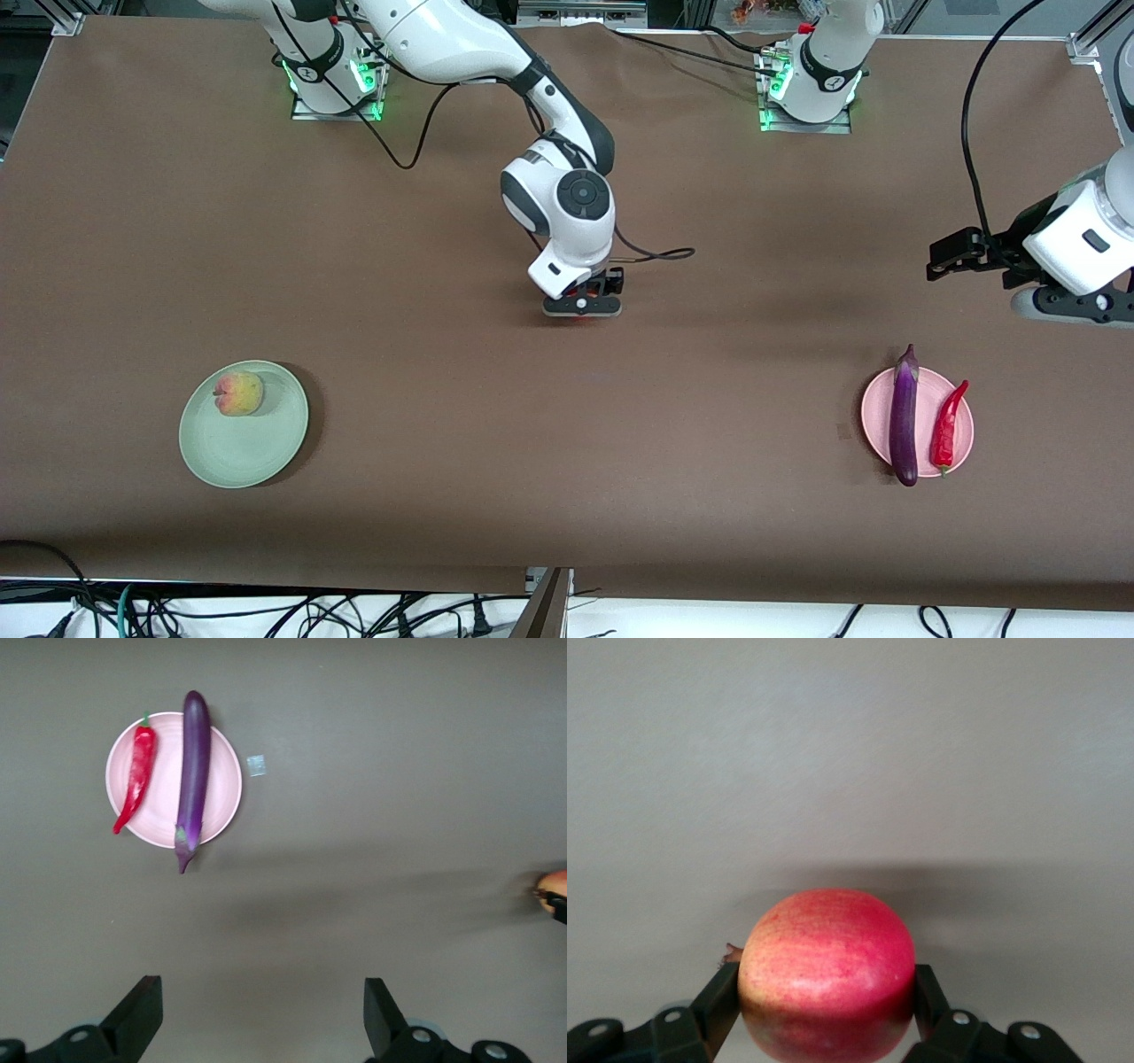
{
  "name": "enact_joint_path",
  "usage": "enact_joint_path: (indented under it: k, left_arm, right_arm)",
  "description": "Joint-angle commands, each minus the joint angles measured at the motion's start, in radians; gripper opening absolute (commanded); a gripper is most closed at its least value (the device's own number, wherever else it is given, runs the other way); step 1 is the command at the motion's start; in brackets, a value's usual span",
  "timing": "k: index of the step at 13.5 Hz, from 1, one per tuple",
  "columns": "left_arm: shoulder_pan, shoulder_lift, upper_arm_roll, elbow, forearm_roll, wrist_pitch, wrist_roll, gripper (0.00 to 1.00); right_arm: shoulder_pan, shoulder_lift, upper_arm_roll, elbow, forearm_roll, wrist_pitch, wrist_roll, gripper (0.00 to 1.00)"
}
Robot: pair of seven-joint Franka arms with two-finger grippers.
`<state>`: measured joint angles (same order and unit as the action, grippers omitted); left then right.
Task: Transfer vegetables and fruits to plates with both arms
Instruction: 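Carry the red apple onto the green plate with the right gripper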
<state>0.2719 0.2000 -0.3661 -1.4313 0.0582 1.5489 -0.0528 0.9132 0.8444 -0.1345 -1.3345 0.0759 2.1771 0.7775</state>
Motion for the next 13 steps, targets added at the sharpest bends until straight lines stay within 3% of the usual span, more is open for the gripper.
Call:
enact_joint_path:
  k: [1,4,6,11,13]
  left_arm:
    - [-0.193,-0.193,0.236,-0.242,-0.029,0.133,-0.015,1.0]
    - [-0.282,-0.278,0.329,-0.348,-0.027,0.188,-0.003,1.0]
    - [-0.281,-0.284,0.331,-0.356,-0.027,0.178,0.002,1.0]
    - [-0.273,-0.261,0.323,-0.319,-0.029,0.138,0.004,1.0]
    - [-0.275,-0.261,0.32,-0.314,-0.029,0.135,0.002,1.0]
  right_arm:
    - [-0.057,-0.094,-0.023,-0.011,-0.005,-0.133,-0.081,0.33]
    - [-0.114,-0.126,-0.112,-0.015,-0.005,-0.291,-0.216,0.3]
    - [-0.144,-0.126,-0.206,-0.022,0.005,-0.304,-0.392,0.3]
    - [-0.426,-0.123,-0.211,-0.052,0.01,-0.283,-0.815,0.27]
    - [-0.537,-0.114,-0.208,-0.052,0.068,-0.267,-0.964,0.27]
